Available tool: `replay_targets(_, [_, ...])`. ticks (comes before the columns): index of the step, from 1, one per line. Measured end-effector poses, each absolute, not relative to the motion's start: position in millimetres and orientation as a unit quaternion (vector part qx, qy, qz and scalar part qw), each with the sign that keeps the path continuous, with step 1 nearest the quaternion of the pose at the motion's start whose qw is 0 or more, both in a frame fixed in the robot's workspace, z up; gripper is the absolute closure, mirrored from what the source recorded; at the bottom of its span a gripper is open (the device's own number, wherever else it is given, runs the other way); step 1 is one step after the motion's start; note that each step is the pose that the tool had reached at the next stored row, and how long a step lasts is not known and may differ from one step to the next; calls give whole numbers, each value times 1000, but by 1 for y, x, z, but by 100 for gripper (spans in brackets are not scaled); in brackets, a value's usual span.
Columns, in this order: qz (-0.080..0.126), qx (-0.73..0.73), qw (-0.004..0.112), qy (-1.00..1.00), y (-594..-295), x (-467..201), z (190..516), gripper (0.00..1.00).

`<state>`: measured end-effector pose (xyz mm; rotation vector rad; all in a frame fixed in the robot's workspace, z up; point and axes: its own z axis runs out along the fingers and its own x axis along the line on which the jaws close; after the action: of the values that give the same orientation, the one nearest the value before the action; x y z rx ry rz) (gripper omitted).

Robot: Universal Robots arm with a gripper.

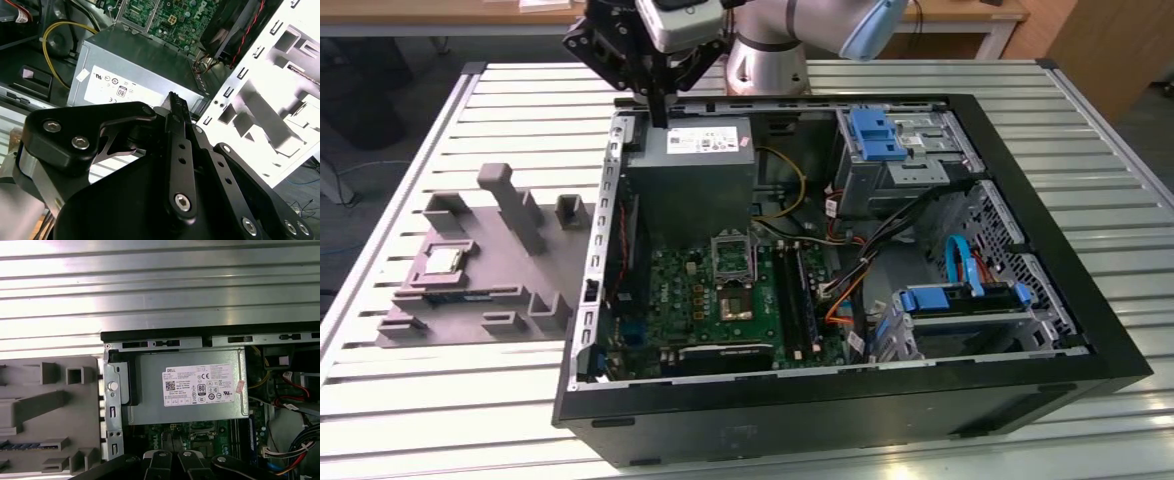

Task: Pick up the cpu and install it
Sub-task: 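Reach for the cpu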

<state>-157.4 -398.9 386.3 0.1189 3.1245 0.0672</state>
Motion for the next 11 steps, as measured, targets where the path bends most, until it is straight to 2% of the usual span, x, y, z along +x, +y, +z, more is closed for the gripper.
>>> replay_targets(11, [21, 38, 7, 999, -399, -160, 386, 89])
